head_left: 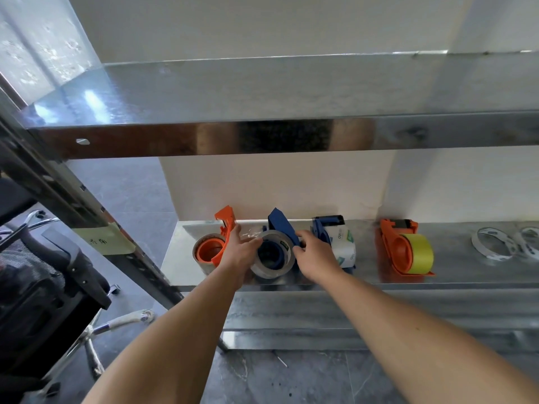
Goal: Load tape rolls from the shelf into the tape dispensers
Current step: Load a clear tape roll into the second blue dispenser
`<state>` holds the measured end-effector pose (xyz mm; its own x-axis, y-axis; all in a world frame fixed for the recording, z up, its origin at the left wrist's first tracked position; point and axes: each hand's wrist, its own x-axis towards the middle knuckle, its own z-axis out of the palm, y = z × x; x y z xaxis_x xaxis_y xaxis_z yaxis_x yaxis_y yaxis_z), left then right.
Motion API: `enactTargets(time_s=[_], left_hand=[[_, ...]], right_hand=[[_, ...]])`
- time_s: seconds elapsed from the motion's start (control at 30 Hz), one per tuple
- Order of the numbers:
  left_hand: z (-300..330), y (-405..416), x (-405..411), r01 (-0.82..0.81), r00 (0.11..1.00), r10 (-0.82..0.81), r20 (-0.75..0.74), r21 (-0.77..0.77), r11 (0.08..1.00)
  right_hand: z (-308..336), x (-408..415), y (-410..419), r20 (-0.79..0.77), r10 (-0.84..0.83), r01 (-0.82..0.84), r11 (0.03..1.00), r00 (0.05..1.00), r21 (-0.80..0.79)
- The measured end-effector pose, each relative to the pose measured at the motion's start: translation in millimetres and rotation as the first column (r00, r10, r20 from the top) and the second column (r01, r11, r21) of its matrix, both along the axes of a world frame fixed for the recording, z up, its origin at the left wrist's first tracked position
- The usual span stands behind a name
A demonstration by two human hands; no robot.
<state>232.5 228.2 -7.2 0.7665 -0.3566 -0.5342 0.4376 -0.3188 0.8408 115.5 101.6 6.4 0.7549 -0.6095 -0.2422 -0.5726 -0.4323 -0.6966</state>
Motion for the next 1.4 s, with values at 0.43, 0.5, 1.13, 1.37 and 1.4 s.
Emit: enactTargets(time_s=[0.43,0.5,1.13,1.37,1.4], left_hand=[[-6,-3,9,-0.021,0.988,0.017,-0.151,-0.025,0.999],[-9,-3,10,-0.017,0.982,0.011,-0.187,-0.031,0.999],[16,5,3,0.095,0.977,-0.097,0.192,0.018,0.995],[24,10,-4,0.193,0.912,-0.237,0.334,0.161,0.968],[25,9,-6,0.207,0.899,-0.260,0.352,0.181,0.961]], right_hand=[[-5,10,1,0.000,-0.096,0.096,0.995,0.995,0.013],[-5,10,1,0.000,-0.101,0.101,0.995,0.995,0.010],[-28,13,9,-0.027,-0.224,0.218,0.903,0.974,0.371],[-17,12,3,-0.037,-0.141,0.145,0.945,0.989,0.292],[-13,13,0,-0.015,-0.142,0.141,0.960,0.990,0.243]])
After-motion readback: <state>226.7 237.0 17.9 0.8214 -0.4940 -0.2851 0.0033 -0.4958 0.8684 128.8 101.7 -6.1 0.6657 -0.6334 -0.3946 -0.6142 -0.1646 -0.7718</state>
